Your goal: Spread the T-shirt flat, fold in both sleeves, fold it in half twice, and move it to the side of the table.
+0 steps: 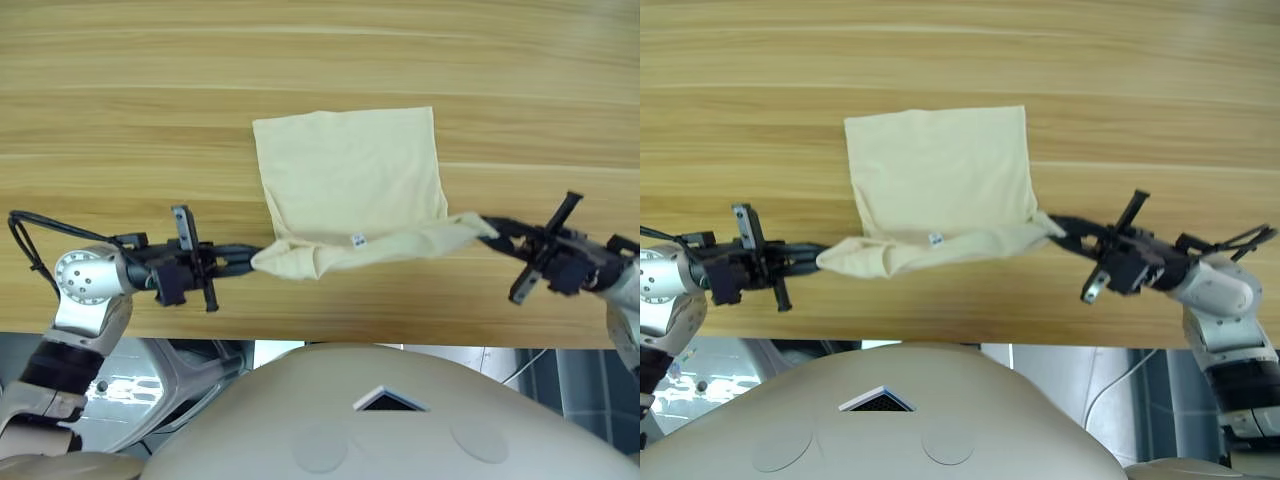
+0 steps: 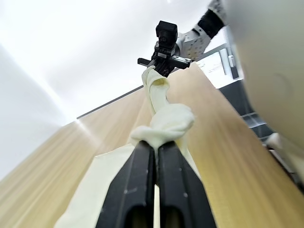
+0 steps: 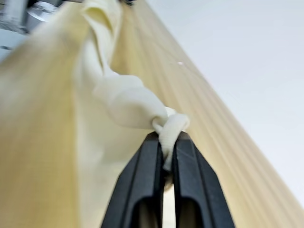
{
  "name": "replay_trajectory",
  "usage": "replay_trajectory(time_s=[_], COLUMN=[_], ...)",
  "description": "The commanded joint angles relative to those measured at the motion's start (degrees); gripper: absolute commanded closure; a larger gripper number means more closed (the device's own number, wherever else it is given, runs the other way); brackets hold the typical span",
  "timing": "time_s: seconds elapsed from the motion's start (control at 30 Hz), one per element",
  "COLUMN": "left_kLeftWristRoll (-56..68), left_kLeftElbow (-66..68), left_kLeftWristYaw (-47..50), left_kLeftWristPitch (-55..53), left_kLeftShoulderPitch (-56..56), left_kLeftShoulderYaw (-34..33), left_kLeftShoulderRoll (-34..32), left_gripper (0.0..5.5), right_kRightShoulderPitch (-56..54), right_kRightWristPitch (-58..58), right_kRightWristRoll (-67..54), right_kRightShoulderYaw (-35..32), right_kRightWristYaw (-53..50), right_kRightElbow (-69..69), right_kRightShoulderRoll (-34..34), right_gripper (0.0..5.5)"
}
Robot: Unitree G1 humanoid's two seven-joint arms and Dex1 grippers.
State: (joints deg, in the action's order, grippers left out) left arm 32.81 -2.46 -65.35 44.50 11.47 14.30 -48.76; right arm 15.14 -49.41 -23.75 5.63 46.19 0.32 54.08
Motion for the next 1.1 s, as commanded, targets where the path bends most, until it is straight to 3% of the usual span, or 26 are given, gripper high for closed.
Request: replay_trajectory(time_s=[0.03,0.33,0.63,0.83,1.07,1.1], left_kLeftWristRoll=[-4.4,-18.1,-34.9,-43.4,-47.7,-47.5], left_kLeftElbow=[4.8,24.7,50.6,65.5,74.7,75.4], left_kLeftWristYaw=[5.8,20.0,29.3,37.0,43.2,42.5], left_kLeftWristPitch=[-4.8,-9.7,-3.7,-2.6,-9.6,-10.8], left_kLeftShoulderPitch=[-7.6,-25.7,-37.5,-44.1,-48.8,-49.1], left_kLeftShoulderYaw=[-3.8,-9.4,-5.8,-3.0,-2.7,-3.1], left_kLeftShoulderRoll=[5.7,16.4,23.4,26.4,27.6,27.8], left_gripper=[5.5,5.5,5.5,5.5,5.5,5.27], right_kRightShoulderPitch=[-11.8,-32.5,-50.0,-54.5,-53.8,-53.7], right_kRightWristPitch=[8.9,17.7,18.8,18.8,19.7,19.7], right_kRightWristRoll=[8.4,29.4,43.4,47.1,46.1,45.4], right_kRightShoulderYaw=[-1.2,2.8,8.3,11.0,10.1,9.3], right_kRightWristYaw=[-5.6,-16.6,-30.5,-35.0,-34.7,-34.3], right_kRightElbow=[3.9,20.2,51.3,67.1,72.8,73.0], right_kRightShoulderRoll=[-6.0,-19.3,-29.0,-33.9,-36.7,-36.9], right_gripper=[5.45,5.45,5.45,5.45,5.45,5.45])
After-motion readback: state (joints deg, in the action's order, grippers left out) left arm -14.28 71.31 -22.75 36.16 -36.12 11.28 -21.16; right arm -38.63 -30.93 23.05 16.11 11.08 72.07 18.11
